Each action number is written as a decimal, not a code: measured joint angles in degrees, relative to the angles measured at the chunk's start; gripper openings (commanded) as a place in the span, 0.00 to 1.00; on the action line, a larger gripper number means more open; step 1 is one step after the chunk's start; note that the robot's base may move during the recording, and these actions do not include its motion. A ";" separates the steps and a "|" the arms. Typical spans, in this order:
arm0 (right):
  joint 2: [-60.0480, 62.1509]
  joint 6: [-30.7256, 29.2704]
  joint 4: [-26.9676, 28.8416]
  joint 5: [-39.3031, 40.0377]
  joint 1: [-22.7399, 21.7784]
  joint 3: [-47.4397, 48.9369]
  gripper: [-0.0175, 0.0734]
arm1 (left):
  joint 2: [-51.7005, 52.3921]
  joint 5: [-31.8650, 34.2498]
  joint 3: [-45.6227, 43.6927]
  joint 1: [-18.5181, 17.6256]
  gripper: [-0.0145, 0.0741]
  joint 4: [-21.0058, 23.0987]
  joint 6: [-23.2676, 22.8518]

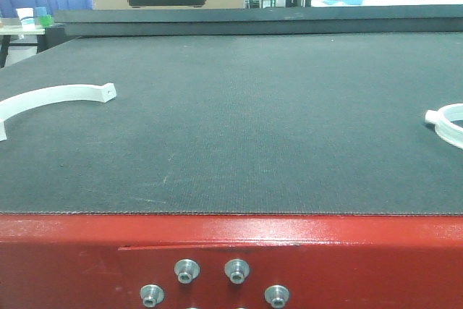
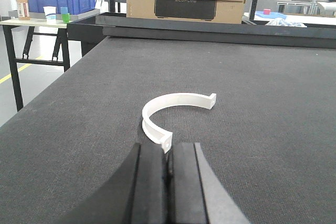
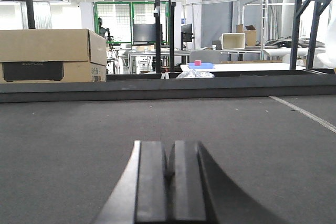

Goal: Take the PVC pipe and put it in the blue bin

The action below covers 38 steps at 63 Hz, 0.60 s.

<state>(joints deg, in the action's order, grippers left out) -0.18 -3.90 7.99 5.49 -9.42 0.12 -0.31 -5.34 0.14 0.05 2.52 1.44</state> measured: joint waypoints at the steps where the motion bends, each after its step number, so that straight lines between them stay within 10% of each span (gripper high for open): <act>1: 0.00 0.00 0.00 0.00 0.00 0.00 0.01 | 0.00 0.00 0.00 0.00 0.04 0.00 0.00; 38: 0.03 0.00 0.00 -0.61 0.00 4.55 0.01 | 0.00 0.00 0.00 0.00 0.04 0.00 0.00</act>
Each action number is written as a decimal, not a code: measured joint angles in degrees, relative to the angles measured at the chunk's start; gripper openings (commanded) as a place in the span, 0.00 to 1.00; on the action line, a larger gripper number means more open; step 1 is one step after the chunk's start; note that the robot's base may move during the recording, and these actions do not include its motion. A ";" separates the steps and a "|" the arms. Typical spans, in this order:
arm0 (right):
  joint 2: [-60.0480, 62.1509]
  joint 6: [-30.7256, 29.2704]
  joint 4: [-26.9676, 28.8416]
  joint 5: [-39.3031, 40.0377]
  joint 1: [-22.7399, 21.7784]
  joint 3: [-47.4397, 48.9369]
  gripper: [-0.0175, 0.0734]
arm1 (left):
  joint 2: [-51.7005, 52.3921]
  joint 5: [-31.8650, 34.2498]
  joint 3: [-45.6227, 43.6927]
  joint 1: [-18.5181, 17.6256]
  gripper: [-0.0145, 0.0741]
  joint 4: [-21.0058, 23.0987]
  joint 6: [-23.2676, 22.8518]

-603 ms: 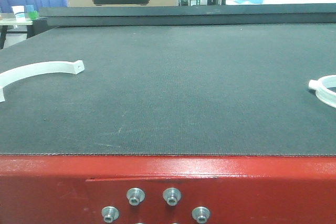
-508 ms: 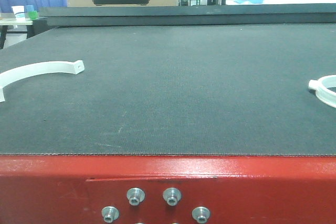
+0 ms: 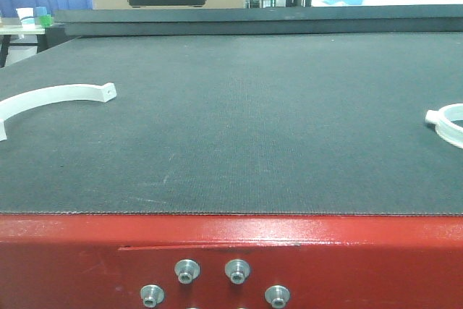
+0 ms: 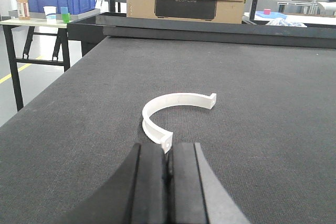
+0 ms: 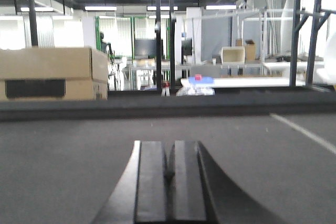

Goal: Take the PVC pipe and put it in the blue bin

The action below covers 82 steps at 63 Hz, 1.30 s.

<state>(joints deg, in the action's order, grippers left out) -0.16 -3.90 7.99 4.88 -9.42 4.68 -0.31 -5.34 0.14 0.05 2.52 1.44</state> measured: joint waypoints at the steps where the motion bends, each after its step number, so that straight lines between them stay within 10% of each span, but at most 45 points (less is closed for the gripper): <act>1: 0.00 0.00 0.00 -0.34 0.00 0.87 0.01 | 0.00 0.00 0.00 0.00 0.04 0.00 0.00; 42: -9.58 0.00 -1.95 -23.30 0.00 18.76 0.01 | 0.00 0.60 0.00 0.00 0.04 0.00 0.00; 67: -10.39 0.00 -1.95 -11.38 0.00 18.86 0.01 | 0.00 10.44 0.00 0.00 0.04 0.92 0.00; 82: -10.53 0.00 -1.95 -12.03 0.00 18.86 0.01 | 0.00 5.34 -0.71 0.00 0.04 4.25 0.00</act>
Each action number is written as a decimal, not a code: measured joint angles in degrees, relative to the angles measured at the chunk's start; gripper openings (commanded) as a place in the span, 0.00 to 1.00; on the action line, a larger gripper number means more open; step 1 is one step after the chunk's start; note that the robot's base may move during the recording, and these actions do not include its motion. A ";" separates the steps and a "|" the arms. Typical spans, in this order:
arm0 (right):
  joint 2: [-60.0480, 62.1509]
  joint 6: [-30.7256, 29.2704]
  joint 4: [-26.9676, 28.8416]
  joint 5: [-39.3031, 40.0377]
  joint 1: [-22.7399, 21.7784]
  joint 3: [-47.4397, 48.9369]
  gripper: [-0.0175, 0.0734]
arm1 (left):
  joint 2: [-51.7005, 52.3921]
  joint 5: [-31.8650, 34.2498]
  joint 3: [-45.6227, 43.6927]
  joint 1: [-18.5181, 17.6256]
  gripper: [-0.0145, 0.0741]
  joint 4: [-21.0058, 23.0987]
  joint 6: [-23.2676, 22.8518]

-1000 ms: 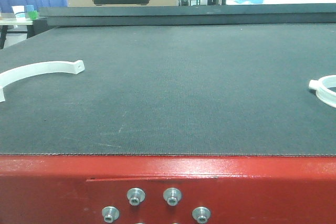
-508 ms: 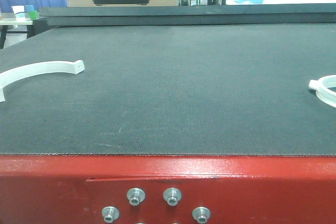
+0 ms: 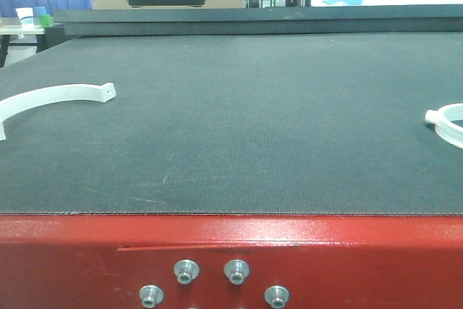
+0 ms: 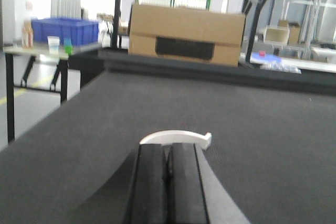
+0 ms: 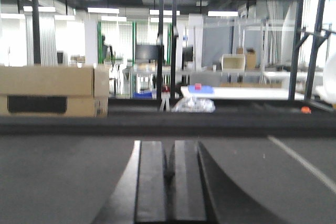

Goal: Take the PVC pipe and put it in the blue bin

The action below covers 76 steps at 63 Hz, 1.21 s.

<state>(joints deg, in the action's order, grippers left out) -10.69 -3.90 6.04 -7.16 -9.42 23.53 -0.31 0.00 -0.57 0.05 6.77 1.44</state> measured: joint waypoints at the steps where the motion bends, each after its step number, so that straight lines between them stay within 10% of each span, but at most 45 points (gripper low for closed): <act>1: 0.00 0.00 0.00 -0.96 0.00 0.12 0.01 | 0.00 -0.67 -0.31 0.00 0.04 0.13 0.00; 36: -13.43 -2.53 0.00 -21.21 2.41 9.72 0.01 | -17.26 -17.19 -23.01 0.00 0.04 0.62 0.00; 76: -32.28 -2.86 1.00 -27.60 2.78 22.71 0.01 | -41.74 -13.38 -33.30 0.00 0.04 0.63 0.00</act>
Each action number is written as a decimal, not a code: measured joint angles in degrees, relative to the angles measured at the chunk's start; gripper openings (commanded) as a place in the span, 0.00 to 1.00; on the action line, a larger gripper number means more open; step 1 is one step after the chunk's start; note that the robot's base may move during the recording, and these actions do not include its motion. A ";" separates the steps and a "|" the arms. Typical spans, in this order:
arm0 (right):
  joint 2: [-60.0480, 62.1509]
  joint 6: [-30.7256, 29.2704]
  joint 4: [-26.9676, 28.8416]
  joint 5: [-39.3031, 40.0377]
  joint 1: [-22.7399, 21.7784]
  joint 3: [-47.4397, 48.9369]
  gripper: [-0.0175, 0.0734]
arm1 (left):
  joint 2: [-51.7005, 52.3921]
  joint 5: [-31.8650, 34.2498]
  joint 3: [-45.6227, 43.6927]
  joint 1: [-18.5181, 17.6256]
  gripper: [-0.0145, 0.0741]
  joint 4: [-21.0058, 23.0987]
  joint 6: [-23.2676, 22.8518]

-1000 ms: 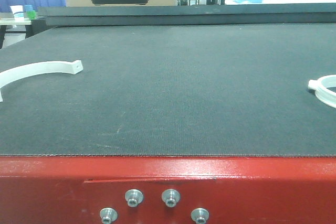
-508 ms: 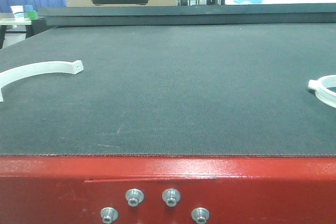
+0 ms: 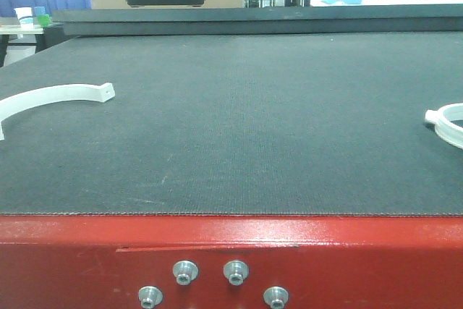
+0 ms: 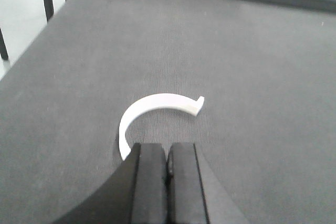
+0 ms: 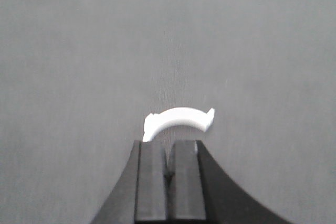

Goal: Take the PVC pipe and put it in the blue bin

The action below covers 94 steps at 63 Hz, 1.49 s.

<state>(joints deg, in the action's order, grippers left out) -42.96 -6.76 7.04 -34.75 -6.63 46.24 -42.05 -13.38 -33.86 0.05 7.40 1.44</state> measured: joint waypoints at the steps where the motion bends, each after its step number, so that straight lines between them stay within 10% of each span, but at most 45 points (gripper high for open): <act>1: 0.00 0.00 0.00 0.35 0.00 0.11 0.01 | 0.00 0.51 0.00 0.00 0.04 0.00 0.00; 49: 0.34 -0.11 2.87 2.59 0.00 0.09 0.02 | 0.00 0.94 -0.11 0.00 0.04 -9.46 0.00; 70: -8.02 -0.71 5.60 1.73 0.00 0.09 0.53 | -5.90 3.82 -0.11 0.00 0.41 -10.07 0.00; 94: -18.60 -0.86 6.09 4.98 0.00 0.59 0.54 | -17.41 12.24 -3.87 0.00 0.42 -10.07 0.00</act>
<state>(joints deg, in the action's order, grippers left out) -61.56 -7.62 13.13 -29.78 -6.63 46.83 -59.46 -1.14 -37.73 0.05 -2.67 1.44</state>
